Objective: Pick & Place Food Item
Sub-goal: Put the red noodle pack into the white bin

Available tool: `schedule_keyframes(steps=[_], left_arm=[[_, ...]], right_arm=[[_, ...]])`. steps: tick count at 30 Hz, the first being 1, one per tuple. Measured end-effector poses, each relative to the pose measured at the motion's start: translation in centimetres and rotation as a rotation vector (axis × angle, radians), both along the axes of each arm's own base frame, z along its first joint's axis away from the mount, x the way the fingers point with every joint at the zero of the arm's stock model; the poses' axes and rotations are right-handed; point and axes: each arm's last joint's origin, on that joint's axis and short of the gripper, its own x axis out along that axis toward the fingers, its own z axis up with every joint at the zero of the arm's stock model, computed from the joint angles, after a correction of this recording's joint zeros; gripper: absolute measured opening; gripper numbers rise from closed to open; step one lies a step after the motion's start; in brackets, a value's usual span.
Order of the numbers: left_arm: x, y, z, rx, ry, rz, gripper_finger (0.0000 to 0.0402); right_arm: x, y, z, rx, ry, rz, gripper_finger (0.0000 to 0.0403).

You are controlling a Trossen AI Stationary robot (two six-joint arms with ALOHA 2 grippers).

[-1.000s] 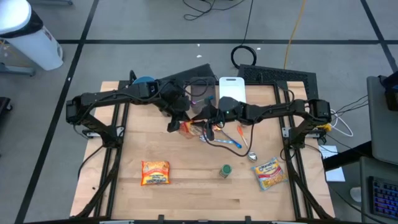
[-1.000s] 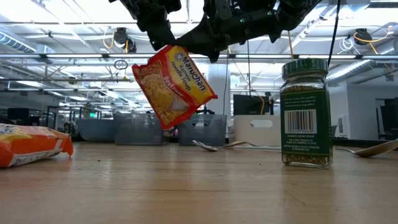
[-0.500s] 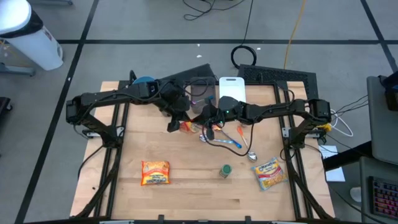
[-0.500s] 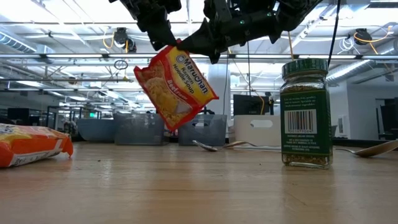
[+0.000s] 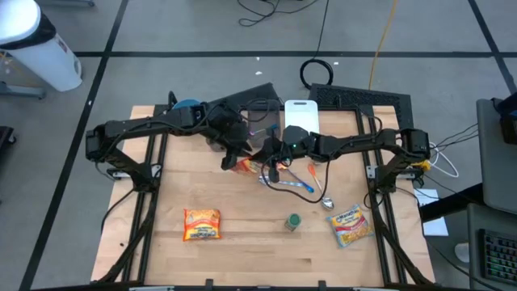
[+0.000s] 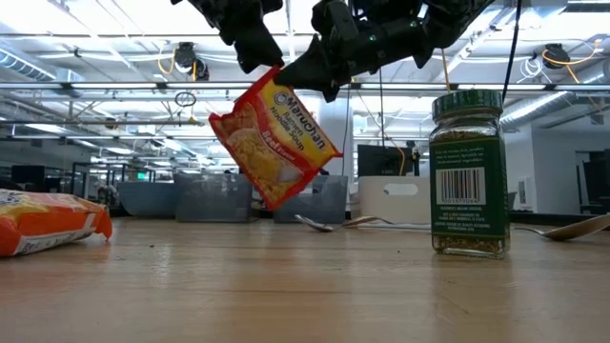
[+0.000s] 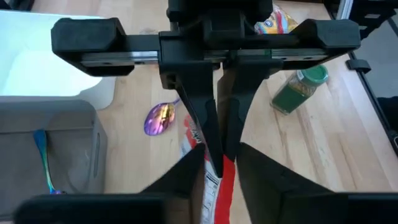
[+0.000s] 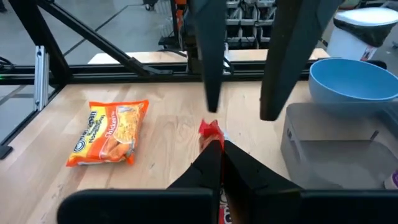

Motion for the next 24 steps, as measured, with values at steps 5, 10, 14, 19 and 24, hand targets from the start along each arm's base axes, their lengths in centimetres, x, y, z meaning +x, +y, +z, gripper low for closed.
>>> schedule_keyframes(steps=[5,10,14,19,24], left_arm=[[0.0,0.1,0.1,0.031,-0.008,-0.003,0.0164],[-1.2,0.5,1.6,0.147,-0.054,0.060,0.0199],[-2.9,0.4,3.9,0.195,-0.152,0.070,0.0208],[-5.9,0.2,6.7,0.203,-0.276,0.079,0.0203],[-8.0,-0.7,7.6,0.164,-0.397,-0.001,0.0192]], right_arm=[[-0.6,0.1,0.9,-0.023,-0.005,0.005,0.0000],[-2.1,0.2,2.8,-0.069,-0.007,-0.033,0.0000],[-3.9,0.2,4.4,-0.141,0.024,-0.103,0.0000],[-6.4,0.2,6.5,-0.213,-0.011,-0.196,0.0000],[-9.6,-0.1,7.4,-0.239,-0.066,-0.270,0.0000]])
